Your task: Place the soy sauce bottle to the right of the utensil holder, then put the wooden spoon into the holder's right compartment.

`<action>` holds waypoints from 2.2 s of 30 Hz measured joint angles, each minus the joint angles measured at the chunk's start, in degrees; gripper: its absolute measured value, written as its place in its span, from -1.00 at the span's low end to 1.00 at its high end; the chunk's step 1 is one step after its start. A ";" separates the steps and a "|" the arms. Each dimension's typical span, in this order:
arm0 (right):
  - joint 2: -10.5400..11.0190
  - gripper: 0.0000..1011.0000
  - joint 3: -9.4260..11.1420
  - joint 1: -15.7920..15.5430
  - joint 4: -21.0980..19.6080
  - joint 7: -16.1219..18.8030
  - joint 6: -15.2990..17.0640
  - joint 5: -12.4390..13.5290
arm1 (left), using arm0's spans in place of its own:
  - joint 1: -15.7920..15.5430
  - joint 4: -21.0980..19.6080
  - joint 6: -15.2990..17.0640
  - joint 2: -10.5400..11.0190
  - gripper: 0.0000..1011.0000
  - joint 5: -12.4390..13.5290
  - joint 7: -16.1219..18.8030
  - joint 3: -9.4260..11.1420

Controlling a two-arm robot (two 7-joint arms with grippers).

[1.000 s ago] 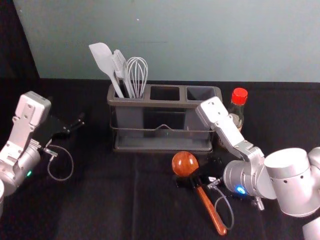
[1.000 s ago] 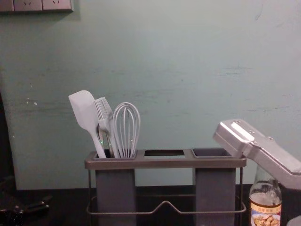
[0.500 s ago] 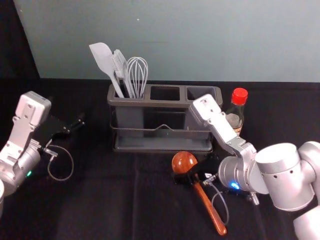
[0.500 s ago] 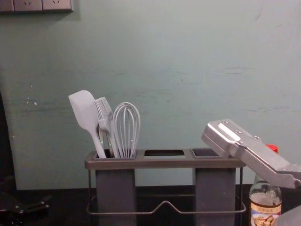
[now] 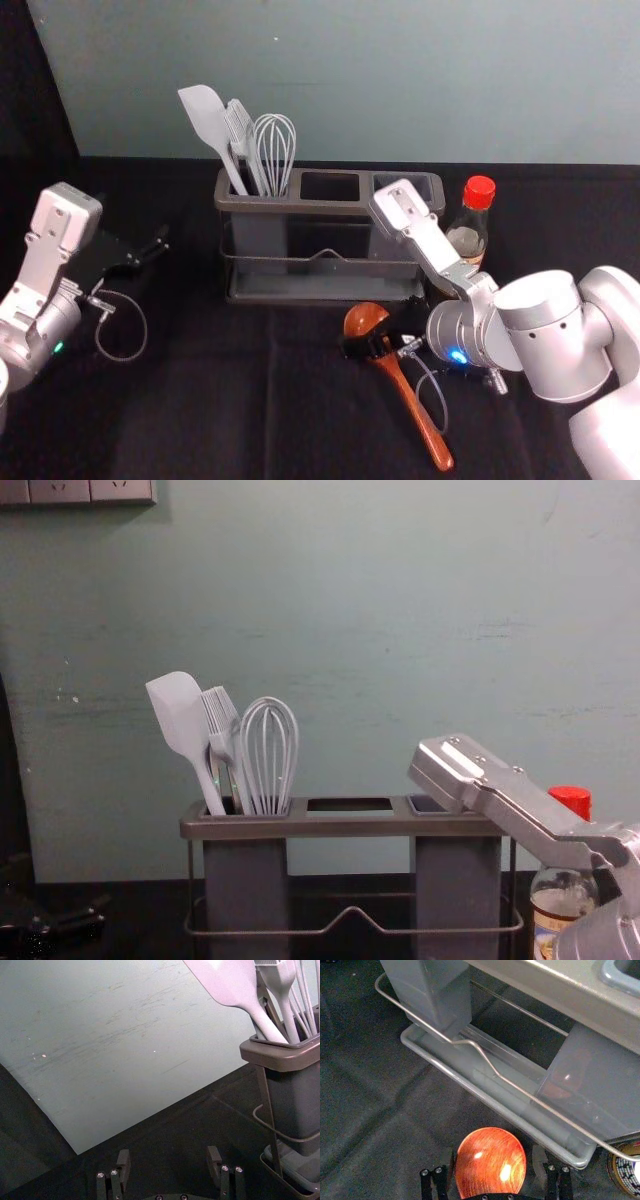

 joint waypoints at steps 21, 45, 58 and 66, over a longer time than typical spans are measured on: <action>-1.37 0.98 0.23 0.56 1.87 1.86 -0.42 -2.65 | 0.00 0.00 0.00 0.00 0.99 0.00 0.00 0.00; -1.50 0.66 1.32 -0.60 0.26 4.14 -0.40 -5.71 | 0.00 0.00 0.00 0.00 0.99 0.00 0.00 0.00; 0.74 0.66 2.16 -4.08 -5.72 6.87 -0.49 -6.18 | 0.00 0.00 0.00 0.00 0.99 0.00 0.00 0.00; 4.38 0.66 2.93 -8.00 -10.88 9.21 -4.01 -4.08 | 0.00 0.00 0.00 0.00 0.99 0.00 0.00 0.00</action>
